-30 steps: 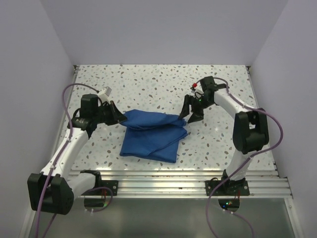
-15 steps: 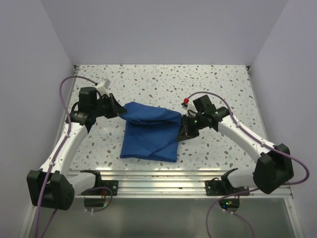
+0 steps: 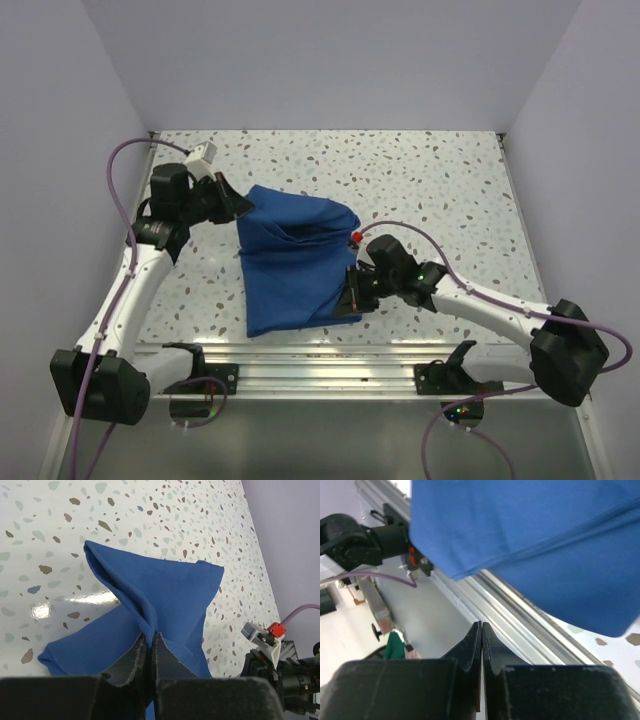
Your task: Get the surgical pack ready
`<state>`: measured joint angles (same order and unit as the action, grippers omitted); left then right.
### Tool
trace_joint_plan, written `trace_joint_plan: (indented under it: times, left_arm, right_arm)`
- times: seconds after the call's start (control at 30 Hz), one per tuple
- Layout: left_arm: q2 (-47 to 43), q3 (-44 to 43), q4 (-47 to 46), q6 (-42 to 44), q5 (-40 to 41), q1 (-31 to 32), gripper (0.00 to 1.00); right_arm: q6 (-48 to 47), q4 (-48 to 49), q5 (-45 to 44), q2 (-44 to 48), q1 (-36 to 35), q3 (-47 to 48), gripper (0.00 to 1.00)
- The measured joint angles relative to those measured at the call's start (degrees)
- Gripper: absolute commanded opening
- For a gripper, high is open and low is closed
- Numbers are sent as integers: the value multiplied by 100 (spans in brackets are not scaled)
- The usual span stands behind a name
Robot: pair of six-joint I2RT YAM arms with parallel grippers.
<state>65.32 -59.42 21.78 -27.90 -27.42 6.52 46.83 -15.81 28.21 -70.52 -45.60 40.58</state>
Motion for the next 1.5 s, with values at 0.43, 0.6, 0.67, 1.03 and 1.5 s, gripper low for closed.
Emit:
trace_joint_plan:
  times: [0.43, 0.6, 0.67, 1.03, 1.5]
  left_arm:
    - [-981, 833, -146, -109, 262, 0, 0]
    - [-297, 245, -105, -153, 243, 0, 0]
    - [-63, -35, -118, -166, 214, 0, 0]
    - [925, -1143, 0, -313, 190, 0, 0]
    - [1545, -1554, -28, -568, -186, -402, 0]
  right_arm:
    - [-334, 221, -1309, -623, -9, 946, 0]
    - [-103, 391, -1823, -1447, 157, 1853, 0]
    - [131, 566, -1860, -1930, 225, 2079, 0]
    - [1303, 1008, -1847, -3036, 400, 2247, 0]
    - [2385, 243, -2044, -3799, 474, 3077, 0]
